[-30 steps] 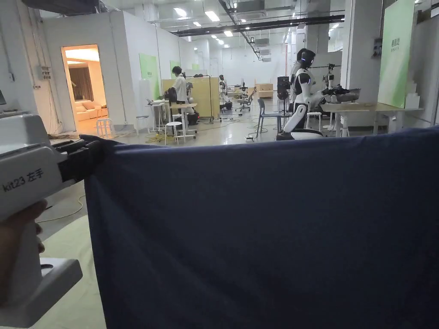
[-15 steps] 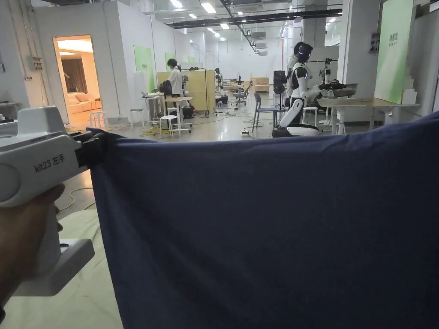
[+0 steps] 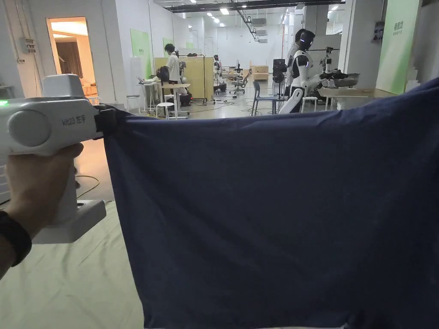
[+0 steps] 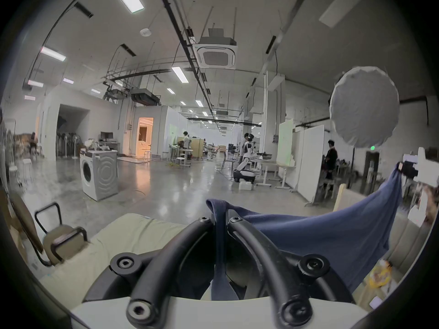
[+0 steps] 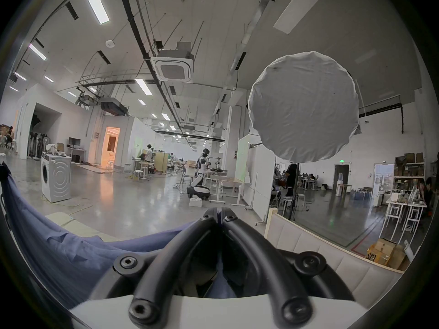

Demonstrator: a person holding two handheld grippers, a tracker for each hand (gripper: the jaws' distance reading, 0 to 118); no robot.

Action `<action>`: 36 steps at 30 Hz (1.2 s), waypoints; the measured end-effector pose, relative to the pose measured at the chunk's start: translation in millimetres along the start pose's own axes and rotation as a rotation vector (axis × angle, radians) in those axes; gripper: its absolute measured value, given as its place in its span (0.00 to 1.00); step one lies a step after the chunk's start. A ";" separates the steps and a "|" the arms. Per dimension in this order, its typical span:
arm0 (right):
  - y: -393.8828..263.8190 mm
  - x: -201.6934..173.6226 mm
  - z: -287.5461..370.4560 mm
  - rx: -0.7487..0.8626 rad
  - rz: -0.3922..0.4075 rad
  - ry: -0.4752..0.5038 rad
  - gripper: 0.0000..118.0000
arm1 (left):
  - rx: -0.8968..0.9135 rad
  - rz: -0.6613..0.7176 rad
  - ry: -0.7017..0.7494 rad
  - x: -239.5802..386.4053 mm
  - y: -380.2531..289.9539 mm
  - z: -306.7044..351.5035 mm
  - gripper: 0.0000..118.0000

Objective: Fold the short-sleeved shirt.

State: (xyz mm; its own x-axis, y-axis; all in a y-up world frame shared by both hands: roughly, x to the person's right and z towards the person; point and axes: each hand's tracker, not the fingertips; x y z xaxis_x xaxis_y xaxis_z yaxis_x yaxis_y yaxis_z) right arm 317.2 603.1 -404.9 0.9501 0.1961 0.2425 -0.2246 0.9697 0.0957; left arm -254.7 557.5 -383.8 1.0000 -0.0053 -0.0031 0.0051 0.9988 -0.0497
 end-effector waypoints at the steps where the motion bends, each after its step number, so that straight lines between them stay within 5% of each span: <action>1: 2.7 -5.7 -7.1 0.000 0.003 -0.010 0.01 | -0.009 -0.038 0.022 3.5 -0.6 -9.0 0.06; 14: -18.2 -31.6 -56.0 -0.065 -0.019 -0.035 0.01 | -0.076 0.049 0.044 10.5 -20.1 -79.6 0.06; 21: -113.0 -50.8 -50.7 -0.262 -0.110 0.048 0.01 | -0.265 0.068 0.044 16.1 -127.2 -103.3 0.06; 29: -203.0 -49.0 23.2 -0.263 -0.077 0.155 0.01 | -0.342 0.120 -0.011 9.8 -227.5 -42.3 0.06; 33: -245.3 -17.9 96.3 -0.342 -0.256 0.160 0.01 | -0.353 0.119 -0.058 -6.1 -266.1 34.3 0.06; 36: -282.4 -3.6 172.2 -0.351 -0.227 0.161 0.01 | -0.392 0.102 -0.078 -17.8 -308.9 93.0 0.06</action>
State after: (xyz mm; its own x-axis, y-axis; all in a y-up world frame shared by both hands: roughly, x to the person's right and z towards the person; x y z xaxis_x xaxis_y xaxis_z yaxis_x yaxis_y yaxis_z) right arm 339.9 303.6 -266.6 0.9947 -0.0343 0.0972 0.0543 0.9759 -0.2111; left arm -273.8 253.7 -275.6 0.9927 0.1112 0.0473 -0.0802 0.8992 -0.4300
